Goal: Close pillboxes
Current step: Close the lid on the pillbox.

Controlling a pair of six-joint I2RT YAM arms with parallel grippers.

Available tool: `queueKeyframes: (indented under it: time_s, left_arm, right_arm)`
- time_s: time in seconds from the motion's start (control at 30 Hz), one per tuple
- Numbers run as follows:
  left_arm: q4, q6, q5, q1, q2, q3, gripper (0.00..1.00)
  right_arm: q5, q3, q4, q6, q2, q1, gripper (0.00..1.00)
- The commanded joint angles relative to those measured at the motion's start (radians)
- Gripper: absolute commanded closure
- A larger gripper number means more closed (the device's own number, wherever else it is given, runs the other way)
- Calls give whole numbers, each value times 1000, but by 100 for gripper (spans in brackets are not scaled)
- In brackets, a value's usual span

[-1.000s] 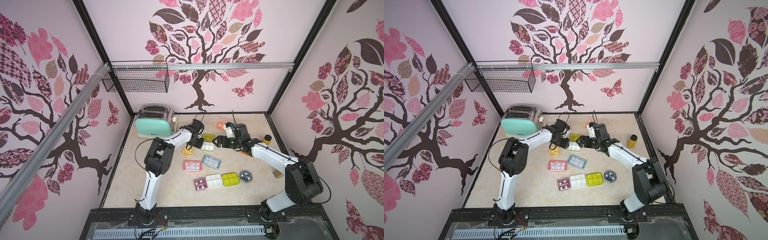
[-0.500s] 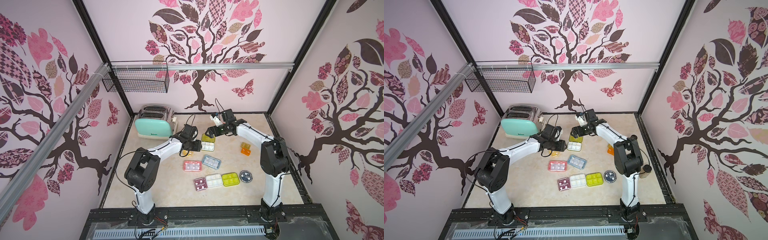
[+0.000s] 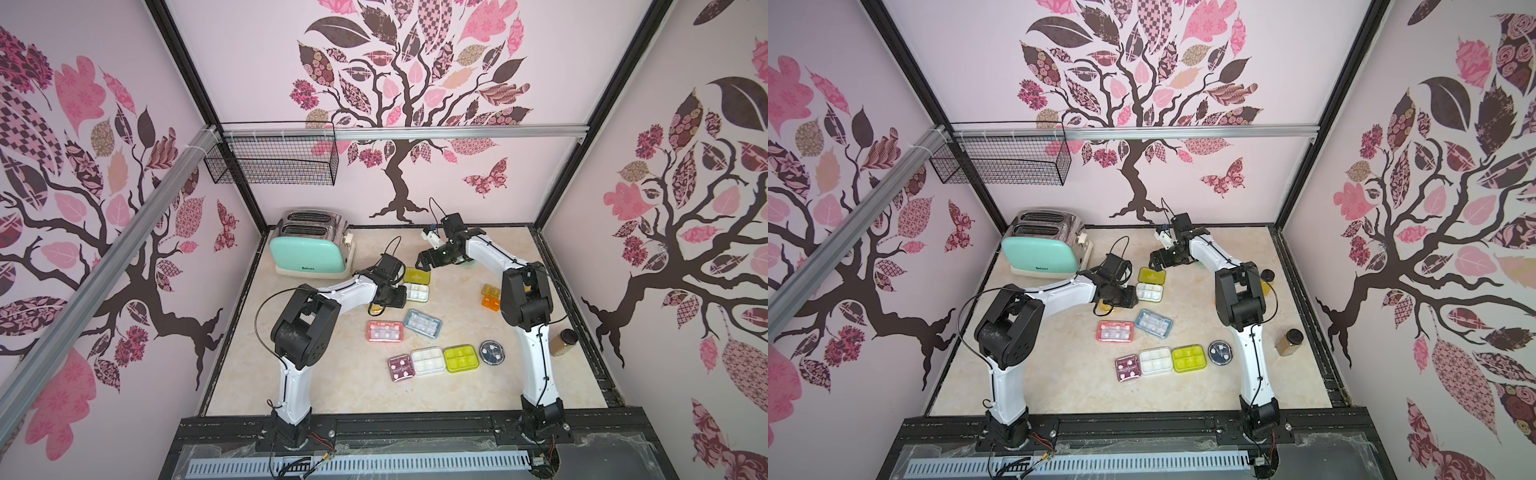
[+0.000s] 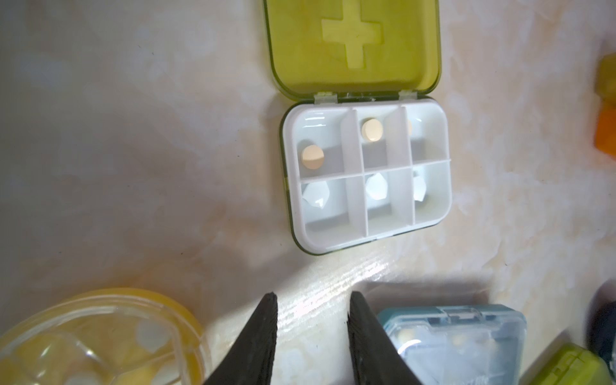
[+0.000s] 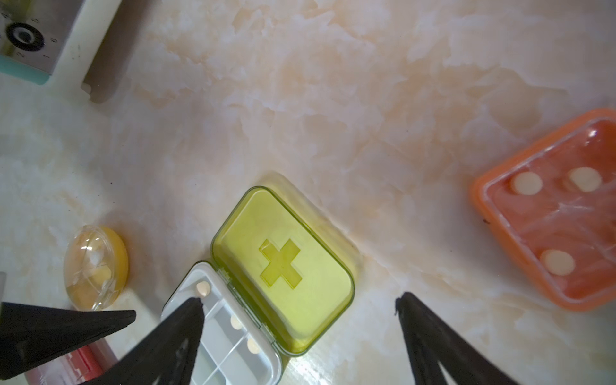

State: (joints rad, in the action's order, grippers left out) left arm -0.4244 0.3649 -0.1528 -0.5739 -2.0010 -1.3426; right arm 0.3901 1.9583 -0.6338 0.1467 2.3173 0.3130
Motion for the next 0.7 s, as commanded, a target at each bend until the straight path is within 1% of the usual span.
queueKeyframes:
  time_s: [0.0,0.23,0.37,0.67]
  left_arm:
    - [-29,-21,9,2,-26,-34,62]
    - [-42,-23,15,2,-61,-51,63]
    - [-45,-22,14,1,-81,-63,63]
    - [-41,-30,13,3,-94,-61,64]
  right_arm:
    - [14,34,-45,30,27,6,6]
    - [26,96,-60,22,87,6,6]
    - [70,115,-92,31,117,6,8]
    - [104,107,-110,27,116,6,13]
